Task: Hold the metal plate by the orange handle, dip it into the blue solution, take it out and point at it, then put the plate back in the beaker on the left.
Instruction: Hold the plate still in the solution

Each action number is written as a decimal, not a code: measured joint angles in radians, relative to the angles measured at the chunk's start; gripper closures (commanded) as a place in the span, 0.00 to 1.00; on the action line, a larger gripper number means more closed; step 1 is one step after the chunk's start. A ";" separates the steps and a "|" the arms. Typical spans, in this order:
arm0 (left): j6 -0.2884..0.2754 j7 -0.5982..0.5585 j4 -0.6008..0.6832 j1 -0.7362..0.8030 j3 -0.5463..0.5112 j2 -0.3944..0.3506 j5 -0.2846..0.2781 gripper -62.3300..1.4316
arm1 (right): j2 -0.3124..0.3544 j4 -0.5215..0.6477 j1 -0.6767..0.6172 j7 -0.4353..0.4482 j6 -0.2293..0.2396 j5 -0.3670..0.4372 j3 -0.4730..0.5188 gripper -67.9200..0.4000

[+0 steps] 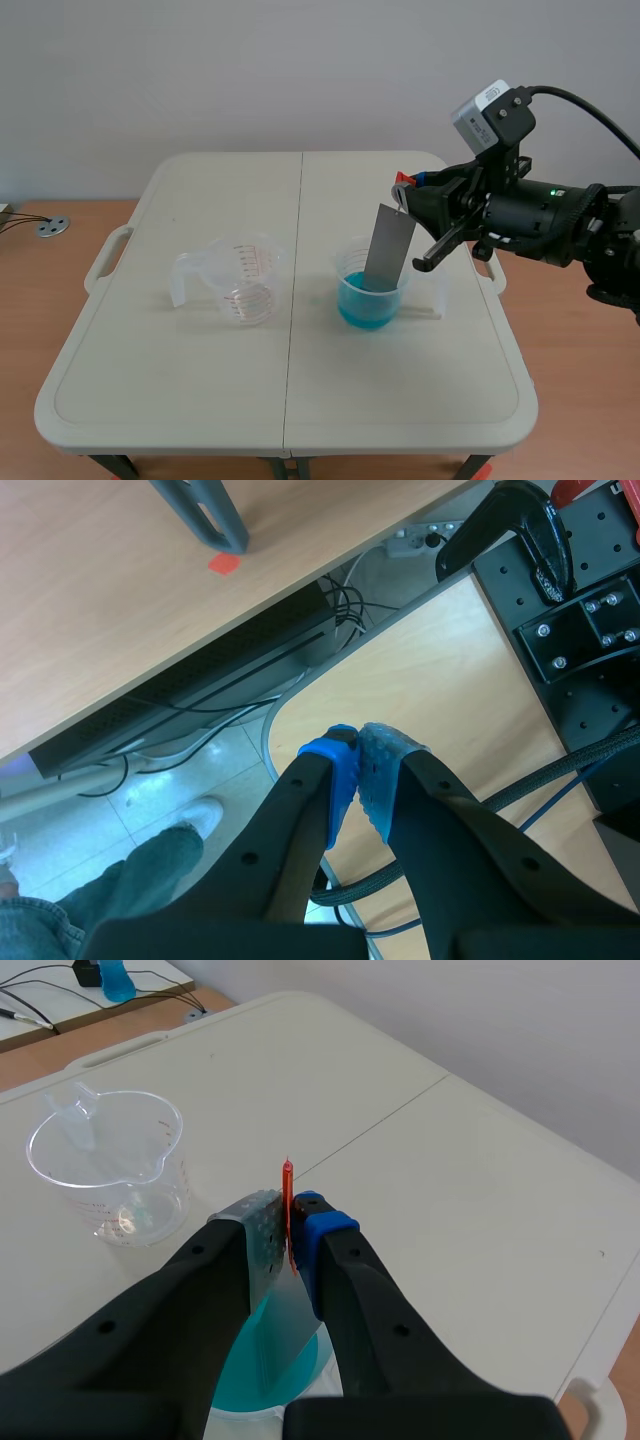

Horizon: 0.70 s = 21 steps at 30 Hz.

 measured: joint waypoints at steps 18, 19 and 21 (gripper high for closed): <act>0.000 0.000 0.000 0.000 0.000 0.014 0.000 0.95 | 0.000 0.000 0.000 0.008 0.000 -0.003 0.000 0.97; 0.000 0.000 0.000 0.000 0.000 0.014 0.000 0.95 | 0.000 0.000 0.000 0.008 0.000 -0.003 0.000 0.97; 0.000 0.000 0.000 0.000 0.000 0.014 0.000 0.95 | 0.000 0.000 0.000 0.008 0.000 -0.003 0.000 0.97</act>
